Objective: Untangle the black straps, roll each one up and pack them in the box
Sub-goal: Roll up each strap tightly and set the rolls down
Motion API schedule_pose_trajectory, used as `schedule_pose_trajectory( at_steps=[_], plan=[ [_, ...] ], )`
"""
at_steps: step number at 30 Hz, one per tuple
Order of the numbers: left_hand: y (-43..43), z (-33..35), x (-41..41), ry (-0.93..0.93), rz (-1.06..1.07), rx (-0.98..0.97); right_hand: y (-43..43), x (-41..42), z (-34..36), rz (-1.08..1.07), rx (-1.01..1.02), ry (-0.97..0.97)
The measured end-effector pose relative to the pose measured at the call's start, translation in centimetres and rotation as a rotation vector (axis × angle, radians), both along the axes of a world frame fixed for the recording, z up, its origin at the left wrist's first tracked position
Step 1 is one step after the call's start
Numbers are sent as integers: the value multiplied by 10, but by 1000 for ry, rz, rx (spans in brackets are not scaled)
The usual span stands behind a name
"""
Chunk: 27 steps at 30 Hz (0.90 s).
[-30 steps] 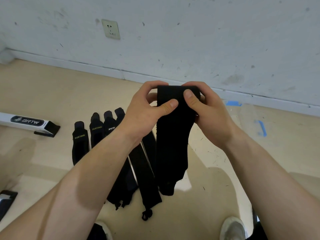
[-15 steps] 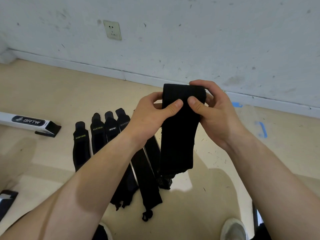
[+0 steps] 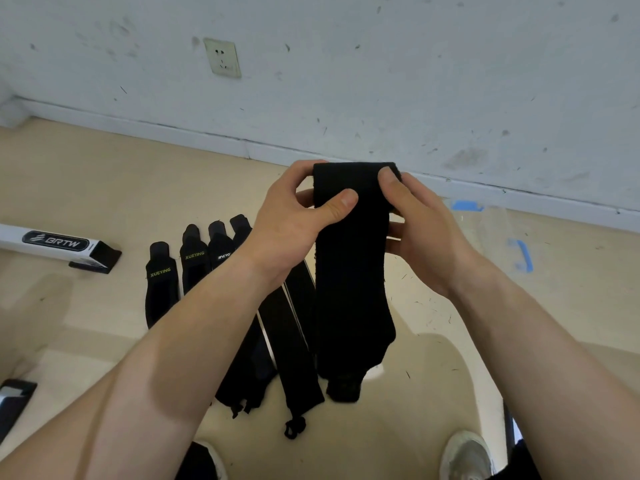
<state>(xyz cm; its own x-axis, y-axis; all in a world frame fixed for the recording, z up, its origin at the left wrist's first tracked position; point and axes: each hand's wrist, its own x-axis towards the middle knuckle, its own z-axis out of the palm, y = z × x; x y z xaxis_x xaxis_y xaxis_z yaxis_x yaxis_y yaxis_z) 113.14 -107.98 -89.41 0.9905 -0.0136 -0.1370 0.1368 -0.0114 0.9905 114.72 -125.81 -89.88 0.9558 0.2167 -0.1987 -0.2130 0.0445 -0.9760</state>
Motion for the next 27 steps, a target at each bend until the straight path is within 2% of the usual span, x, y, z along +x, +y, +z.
schedule_pose_trajectory(
  at_steps=[12,16,22,27],
  plan=[
    [4,-4,3,68,-40,42,-2,1,-7,11,111,-76],
    [5,-5,2,33,-30,65,-7,3,-7,63,126,-52],
    [6,-7,1,9,-10,69,-9,2,3,135,21,62],
    [4,-11,0,-5,-8,60,-7,1,1,74,-6,-6]
  ],
)
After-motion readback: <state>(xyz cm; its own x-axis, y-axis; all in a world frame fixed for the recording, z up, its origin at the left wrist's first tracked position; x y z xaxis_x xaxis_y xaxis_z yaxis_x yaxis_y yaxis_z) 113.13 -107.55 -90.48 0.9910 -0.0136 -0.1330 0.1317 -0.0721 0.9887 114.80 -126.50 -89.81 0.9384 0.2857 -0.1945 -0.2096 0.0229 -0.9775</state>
